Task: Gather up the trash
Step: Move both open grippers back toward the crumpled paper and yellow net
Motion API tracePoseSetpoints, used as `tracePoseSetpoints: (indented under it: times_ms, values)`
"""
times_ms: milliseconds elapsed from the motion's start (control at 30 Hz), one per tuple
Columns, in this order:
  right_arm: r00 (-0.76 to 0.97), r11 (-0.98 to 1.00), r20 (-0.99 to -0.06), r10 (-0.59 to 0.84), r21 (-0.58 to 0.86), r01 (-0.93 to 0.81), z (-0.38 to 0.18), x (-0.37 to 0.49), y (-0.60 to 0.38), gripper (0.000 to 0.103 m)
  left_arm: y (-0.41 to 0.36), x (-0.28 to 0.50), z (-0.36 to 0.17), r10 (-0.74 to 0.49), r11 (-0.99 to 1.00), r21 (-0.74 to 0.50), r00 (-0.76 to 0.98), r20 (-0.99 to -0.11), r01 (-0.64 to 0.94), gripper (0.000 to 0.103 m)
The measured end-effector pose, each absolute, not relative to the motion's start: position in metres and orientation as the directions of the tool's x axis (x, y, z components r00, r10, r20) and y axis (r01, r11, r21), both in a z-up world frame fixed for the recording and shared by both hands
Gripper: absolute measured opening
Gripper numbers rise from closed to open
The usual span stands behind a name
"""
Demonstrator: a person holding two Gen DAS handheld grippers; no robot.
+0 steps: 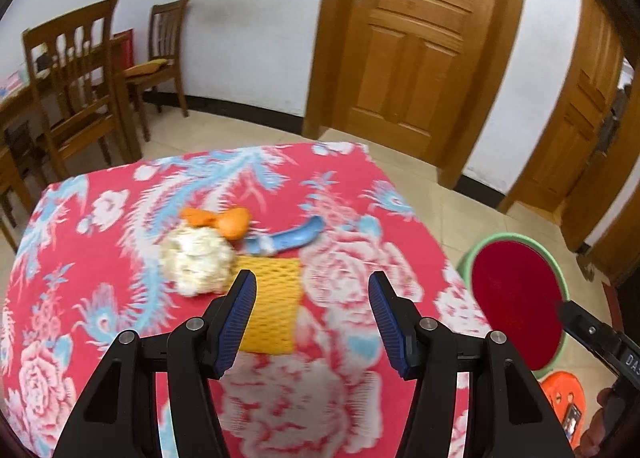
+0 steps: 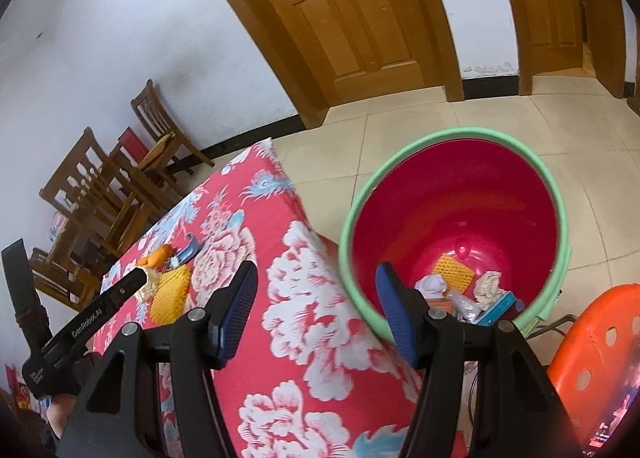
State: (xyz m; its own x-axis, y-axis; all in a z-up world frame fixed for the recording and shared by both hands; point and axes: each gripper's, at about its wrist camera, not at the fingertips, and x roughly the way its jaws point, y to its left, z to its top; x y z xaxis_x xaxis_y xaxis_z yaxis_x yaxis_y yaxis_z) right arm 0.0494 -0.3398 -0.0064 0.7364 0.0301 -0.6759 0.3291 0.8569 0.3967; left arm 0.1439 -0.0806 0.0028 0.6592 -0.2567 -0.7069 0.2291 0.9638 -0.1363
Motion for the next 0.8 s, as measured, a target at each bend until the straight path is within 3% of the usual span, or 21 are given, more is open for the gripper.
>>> tracePoseSetpoints:
  times_ms: [800]
  values:
    - [0.682, 0.883, -0.73, 0.04, 0.345, 0.318, -0.023, 0.076, -0.312, 0.063, -0.029, 0.2, -0.046, -0.18, 0.982, -0.175, 0.618, -0.766, 0.069, 0.061]
